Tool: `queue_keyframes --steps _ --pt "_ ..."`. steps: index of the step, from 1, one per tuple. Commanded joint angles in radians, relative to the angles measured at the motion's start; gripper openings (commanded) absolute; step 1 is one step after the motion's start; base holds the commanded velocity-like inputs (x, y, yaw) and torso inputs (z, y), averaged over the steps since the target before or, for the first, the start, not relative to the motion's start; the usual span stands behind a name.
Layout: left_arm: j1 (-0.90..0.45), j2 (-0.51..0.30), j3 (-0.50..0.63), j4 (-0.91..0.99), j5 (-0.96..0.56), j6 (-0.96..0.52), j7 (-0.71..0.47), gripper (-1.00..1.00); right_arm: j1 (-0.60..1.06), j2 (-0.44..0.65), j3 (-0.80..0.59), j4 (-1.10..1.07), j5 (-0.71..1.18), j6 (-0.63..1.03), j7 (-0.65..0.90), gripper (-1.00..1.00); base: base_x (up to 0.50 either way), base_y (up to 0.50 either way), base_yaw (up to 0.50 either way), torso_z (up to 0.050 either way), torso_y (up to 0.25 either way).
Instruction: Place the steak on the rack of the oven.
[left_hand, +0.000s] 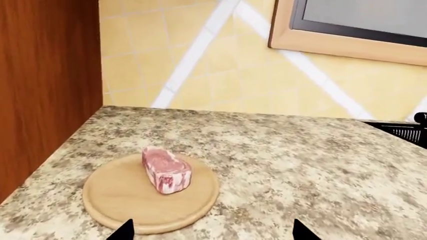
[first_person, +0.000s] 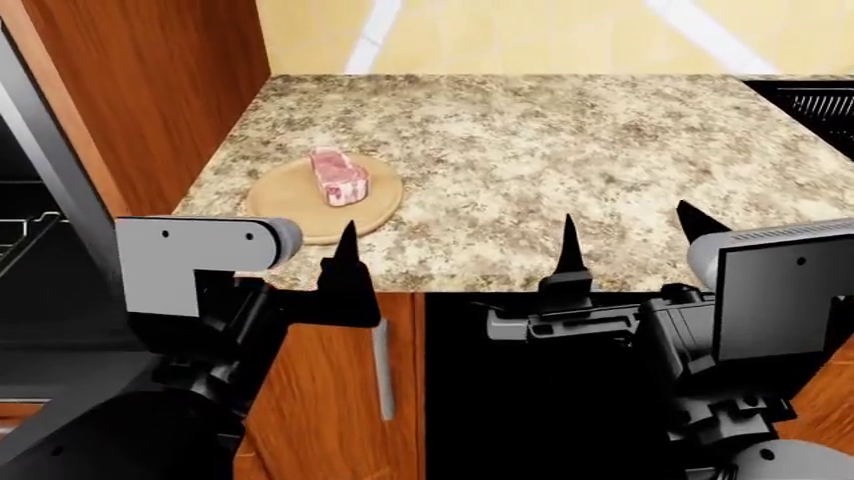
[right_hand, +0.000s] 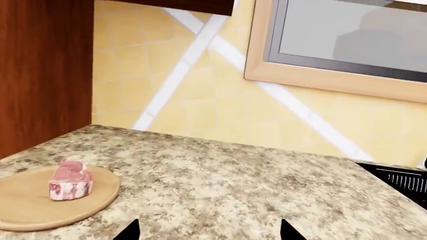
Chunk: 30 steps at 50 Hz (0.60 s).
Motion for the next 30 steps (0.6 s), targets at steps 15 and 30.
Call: queue_keyframes --steps 15,30 --pt "-0.036 0.006 -0.004 0.001 -0.103 -0.065 -0.118 1.00 -0.027 0.037 -0.039 0.006 -0.042 -0.053 -0.020 1.00 0.19 0.00 0.00 0.000 0.000" --pt "-0.024 -0.013 0.001 -0.009 -0.132 -0.024 -0.152 1.00 -0.009 0.049 -0.061 0.022 -0.034 -0.068 -0.008 1.00 0.19 0.00 0.00 0.000 0.000"
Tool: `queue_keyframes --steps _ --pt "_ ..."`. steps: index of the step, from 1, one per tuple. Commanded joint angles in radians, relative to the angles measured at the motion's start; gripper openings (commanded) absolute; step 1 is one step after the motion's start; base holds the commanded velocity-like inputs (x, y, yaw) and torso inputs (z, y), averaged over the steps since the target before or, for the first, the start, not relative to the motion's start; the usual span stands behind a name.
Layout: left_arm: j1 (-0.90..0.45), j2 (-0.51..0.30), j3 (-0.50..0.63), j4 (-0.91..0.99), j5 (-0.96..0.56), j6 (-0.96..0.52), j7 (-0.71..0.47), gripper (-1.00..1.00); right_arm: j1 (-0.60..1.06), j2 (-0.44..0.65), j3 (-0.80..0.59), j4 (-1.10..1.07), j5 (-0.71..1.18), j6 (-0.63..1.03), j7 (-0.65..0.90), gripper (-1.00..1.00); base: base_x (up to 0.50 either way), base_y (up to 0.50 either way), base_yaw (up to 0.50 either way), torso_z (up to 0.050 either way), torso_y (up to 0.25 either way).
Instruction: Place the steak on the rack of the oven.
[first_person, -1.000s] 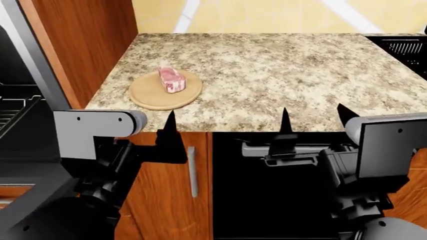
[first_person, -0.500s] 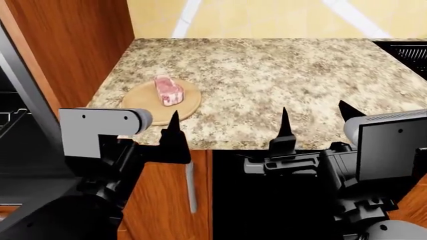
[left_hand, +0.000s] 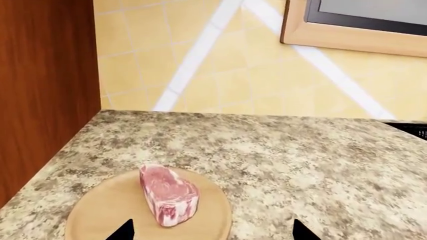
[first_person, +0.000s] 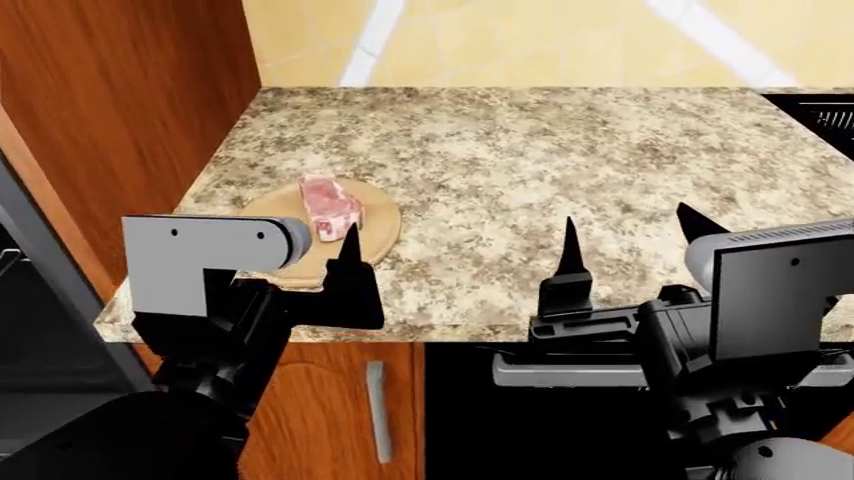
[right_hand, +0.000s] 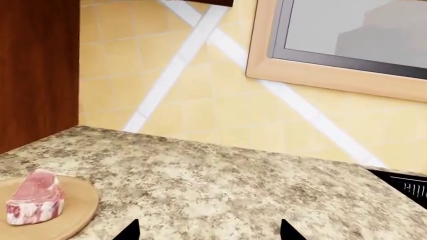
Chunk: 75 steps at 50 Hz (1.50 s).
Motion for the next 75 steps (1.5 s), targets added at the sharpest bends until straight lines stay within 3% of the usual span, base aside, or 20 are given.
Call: queue_keyframes --steps 1,27,37,42,45,48,55,60,64,68,75 --pt "0.000 -0.007 -0.005 -0.004 -0.032 0.012 -0.037 1.00 0.010 0.010 -0.015 0.009 0.007 -0.012 0.010 1.00 0.19 0.00 0.00 0.000 0.000" --pt "-0.002 -0.032 0.002 0.007 -0.129 0.005 -0.133 1.00 -0.019 0.033 -0.047 0.013 -0.042 -0.063 -0.011 1.00 0.22 0.00 0.00 0.000 0.001" --pt "0.025 -0.039 0.057 -0.013 -0.099 0.043 -0.150 1.00 -0.035 0.037 -0.072 0.028 -0.098 -0.092 -0.037 1.00 0.03 0.00 0.00 0.000 0.000" --pt "-0.021 0.013 0.007 -0.024 -0.194 -0.055 -0.287 1.00 -0.026 0.038 -0.080 0.039 -0.100 -0.097 -0.045 1.00 0.00 0.00 0.00 0.000 0.000" --pt "-0.087 0.011 0.003 -0.094 -0.461 -0.080 -0.567 1.00 -0.035 0.039 -0.093 0.046 -0.127 -0.113 -0.066 1.00 0.00 0.00 0.00 0.000 0.000" --pt "-0.119 0.015 0.046 -0.147 -0.598 -0.042 -0.791 1.00 -0.063 0.039 -0.088 0.050 -0.158 -0.154 -0.097 1.00 0.00 0.00 0.00 0.000 0.000" --pt "-0.064 0.033 0.088 -0.154 -0.448 0.022 -0.712 1.00 -0.110 0.053 -0.092 0.055 -0.211 -0.207 -0.143 1.00 0.00 0.00 0.00 0.000 0.000" --pt "-0.073 0.040 0.118 -0.217 -0.464 0.027 -0.758 1.00 -0.116 0.045 -0.122 0.085 -0.261 -0.238 -0.176 1.00 0.00 0.00 0.00 0.000 0.000" --pt "-0.072 0.037 0.153 -0.267 -0.576 0.008 -0.885 1.00 -0.103 0.042 -0.134 0.103 -0.268 -0.239 -0.183 1.00 0.00 0.00 0.00 0.000 0.000" --pt "-0.100 0.030 0.184 -0.289 -0.587 0.015 -0.904 1.00 -0.100 0.040 -0.146 0.116 -0.285 -0.253 -0.198 1.00 0.00 0.00 0.00 0.000 0.000" --pt "-0.124 0.000 0.269 -0.329 -0.432 0.032 -0.778 1.00 -0.118 0.042 -0.160 0.139 -0.319 -0.288 -0.226 1.00 0.00 0.00 0.00 0.000 0.000"
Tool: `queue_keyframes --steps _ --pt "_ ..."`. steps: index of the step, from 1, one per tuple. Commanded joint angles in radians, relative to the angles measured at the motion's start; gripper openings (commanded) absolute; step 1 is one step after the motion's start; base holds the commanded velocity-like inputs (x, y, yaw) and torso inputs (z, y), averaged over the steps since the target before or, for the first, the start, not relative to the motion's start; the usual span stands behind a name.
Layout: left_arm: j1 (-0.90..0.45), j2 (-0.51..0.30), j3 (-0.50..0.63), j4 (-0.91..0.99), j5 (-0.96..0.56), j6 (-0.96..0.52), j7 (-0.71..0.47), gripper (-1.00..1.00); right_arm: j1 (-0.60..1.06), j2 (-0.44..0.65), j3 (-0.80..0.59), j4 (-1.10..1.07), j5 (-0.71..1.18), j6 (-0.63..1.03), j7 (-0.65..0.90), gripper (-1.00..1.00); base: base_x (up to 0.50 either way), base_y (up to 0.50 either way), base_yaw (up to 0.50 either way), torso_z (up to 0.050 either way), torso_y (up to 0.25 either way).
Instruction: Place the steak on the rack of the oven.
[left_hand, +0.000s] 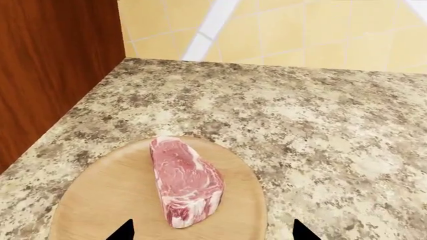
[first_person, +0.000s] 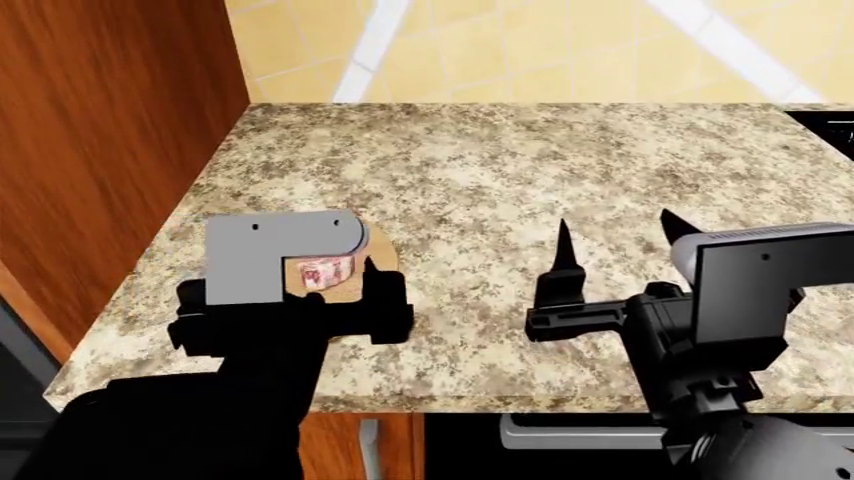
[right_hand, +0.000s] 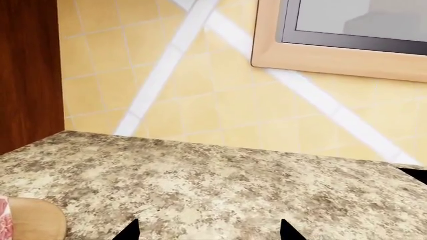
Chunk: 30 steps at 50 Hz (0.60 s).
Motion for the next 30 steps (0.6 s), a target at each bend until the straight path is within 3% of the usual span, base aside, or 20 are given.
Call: queue_keyframes --steps 1,13,30 --pt "-0.035 -0.024 0.107 -0.077 0.081 0.024 0.028 1.00 -0.018 0.000 -0.029 0.038 -0.059 -0.052 -0.047 1.00 0.00 0.00 0.00 0.000 0.000" --pt "-0.077 -0.052 0.174 -0.163 0.230 0.121 0.146 1.00 -0.008 -0.001 -0.047 0.070 -0.077 -0.067 -0.066 1.00 0.00 0.00 0.00 0.000 0.000" --pt "-0.059 -0.078 0.209 -0.231 0.342 0.239 0.206 1.00 0.004 0.003 -0.068 0.097 -0.093 -0.073 -0.075 1.00 0.00 0.00 0.00 0.000 0.000"
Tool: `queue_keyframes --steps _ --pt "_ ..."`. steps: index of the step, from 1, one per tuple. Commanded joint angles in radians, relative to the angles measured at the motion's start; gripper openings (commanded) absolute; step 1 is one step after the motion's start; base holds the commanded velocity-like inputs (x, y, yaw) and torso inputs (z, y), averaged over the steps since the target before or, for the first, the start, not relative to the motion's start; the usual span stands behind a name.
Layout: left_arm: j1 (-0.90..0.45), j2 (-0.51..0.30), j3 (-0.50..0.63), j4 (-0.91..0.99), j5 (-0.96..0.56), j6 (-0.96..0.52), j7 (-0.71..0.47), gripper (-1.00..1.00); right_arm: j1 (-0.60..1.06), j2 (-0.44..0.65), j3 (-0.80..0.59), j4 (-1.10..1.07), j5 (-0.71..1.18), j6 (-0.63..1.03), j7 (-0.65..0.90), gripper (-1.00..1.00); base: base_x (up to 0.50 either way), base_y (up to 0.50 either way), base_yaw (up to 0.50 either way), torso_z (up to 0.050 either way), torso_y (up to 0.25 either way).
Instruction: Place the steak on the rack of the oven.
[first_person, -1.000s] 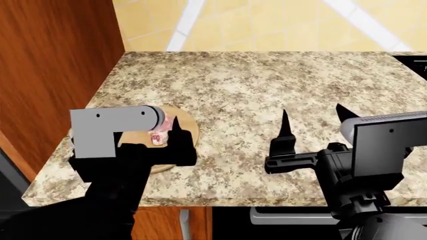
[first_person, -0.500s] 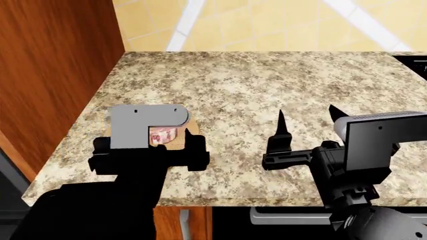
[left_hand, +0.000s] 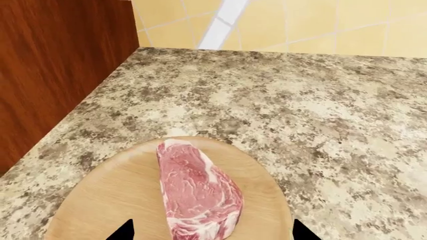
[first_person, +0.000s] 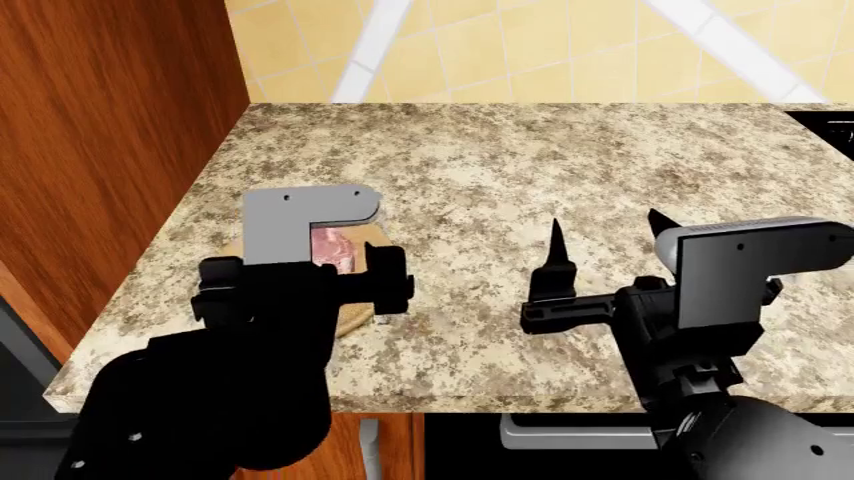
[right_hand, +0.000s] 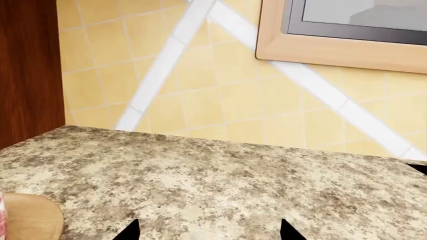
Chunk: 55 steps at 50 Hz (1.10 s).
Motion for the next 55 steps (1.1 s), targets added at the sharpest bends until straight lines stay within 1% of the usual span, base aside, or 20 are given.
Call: queue_keyframes --steps 1,14,27,55 --pt "0.005 -0.019 0.033 -0.051 0.080 0.072 0.046 1.00 0.005 0.003 -0.013 0.018 -0.011 -0.006 -0.007 1.00 0.00 0.00 0.00 0.000 0.000" --pt "0.003 -0.032 0.066 -0.107 0.106 0.101 0.087 1.00 0.021 -0.003 -0.036 0.049 -0.030 -0.020 -0.025 1.00 0.00 0.00 0.00 0.000 0.000" --pt "0.002 -0.037 0.079 -0.146 0.090 0.096 0.097 1.00 0.024 -0.006 -0.053 0.071 -0.045 -0.034 -0.036 1.00 0.00 0.00 0.00 0.000 0.000" --pt "0.019 -0.053 0.096 -0.193 0.095 0.134 0.123 1.00 0.026 -0.001 -0.063 0.082 -0.053 -0.051 -0.041 1.00 0.00 0.00 0.00 0.000 0.000"
